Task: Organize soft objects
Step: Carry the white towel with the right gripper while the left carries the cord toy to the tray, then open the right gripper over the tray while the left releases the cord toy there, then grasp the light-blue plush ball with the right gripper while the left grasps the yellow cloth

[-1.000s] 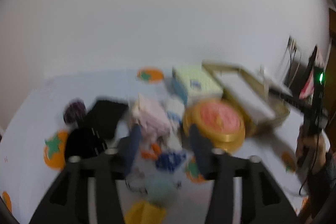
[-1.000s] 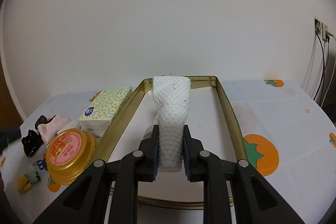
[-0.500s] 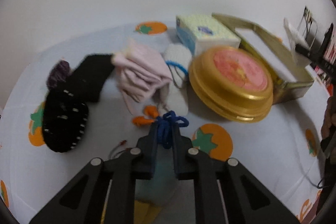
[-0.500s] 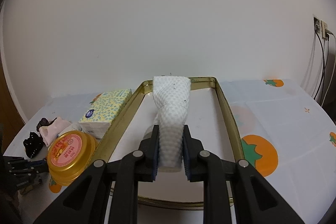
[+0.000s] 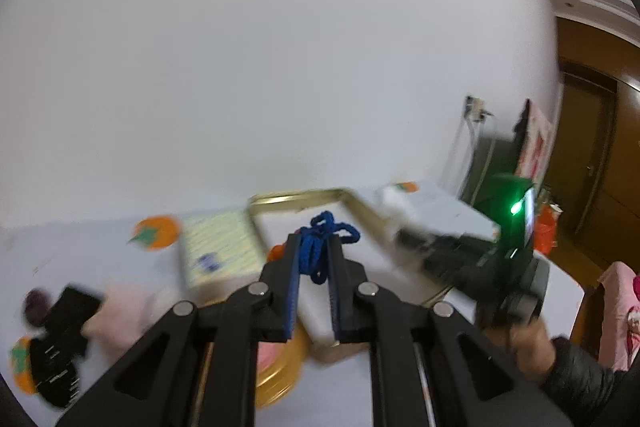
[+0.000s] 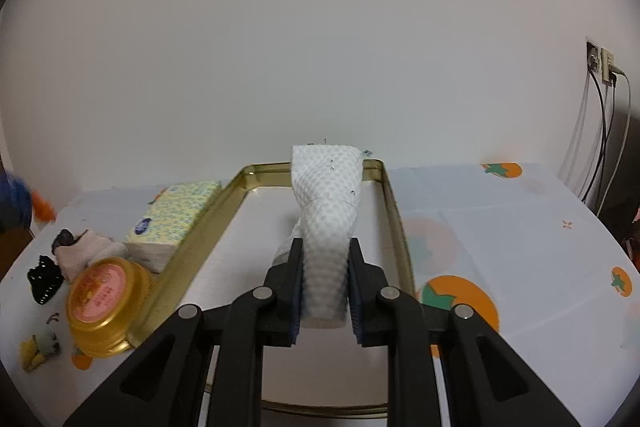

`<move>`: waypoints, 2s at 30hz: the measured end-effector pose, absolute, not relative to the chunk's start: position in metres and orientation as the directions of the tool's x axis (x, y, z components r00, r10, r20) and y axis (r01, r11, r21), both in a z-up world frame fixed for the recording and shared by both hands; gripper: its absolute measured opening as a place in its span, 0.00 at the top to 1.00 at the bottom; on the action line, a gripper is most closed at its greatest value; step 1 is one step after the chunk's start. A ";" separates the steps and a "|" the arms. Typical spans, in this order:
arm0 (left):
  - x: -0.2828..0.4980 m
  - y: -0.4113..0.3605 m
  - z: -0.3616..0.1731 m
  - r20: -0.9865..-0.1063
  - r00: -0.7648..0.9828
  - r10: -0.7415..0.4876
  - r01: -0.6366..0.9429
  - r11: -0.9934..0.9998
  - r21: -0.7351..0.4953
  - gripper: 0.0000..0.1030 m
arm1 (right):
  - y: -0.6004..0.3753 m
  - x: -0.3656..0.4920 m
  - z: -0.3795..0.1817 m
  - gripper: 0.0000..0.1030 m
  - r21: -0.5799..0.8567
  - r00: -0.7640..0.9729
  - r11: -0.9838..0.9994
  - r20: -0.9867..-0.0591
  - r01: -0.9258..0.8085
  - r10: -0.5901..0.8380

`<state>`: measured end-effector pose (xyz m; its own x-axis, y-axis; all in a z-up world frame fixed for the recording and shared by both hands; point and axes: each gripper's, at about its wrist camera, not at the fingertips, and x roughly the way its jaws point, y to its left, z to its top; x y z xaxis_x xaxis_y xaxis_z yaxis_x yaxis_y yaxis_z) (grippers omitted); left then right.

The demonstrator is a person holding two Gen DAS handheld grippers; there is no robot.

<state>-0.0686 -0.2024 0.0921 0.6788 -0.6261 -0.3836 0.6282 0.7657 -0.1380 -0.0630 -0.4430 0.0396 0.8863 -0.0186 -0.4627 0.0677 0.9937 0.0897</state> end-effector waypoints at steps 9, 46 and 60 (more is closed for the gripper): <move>-0.026 -0.295 0.044 -0.453 0.680 -0.577 0.609 0.788 -0.089 0.90 | -0.457 -0.046 0.027 0.79 0.095 0.851 0.991 -0.524 0.089 -0.026; -0.075 -0.215 0.035 -0.242 0.918 -0.314 0.338 0.939 0.064 0.00 | -0.425 -0.076 0.040 0.23 -0.013 0.928 0.981 -0.321 0.193 -0.187; -0.088 -0.169 0.031 -0.306 0.875 -0.374 0.388 0.922 -0.016 0.00 | -0.377 -0.106 0.040 0.23 0.016 0.951 0.989 -0.278 0.148 -0.138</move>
<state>-0.0882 -0.1693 0.0315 0.8755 -0.3740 -0.3061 0.3880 0.9215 -0.0163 -0.1056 -0.3775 0.0400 0.9507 -0.1378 -0.2778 0.1479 0.9889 0.0156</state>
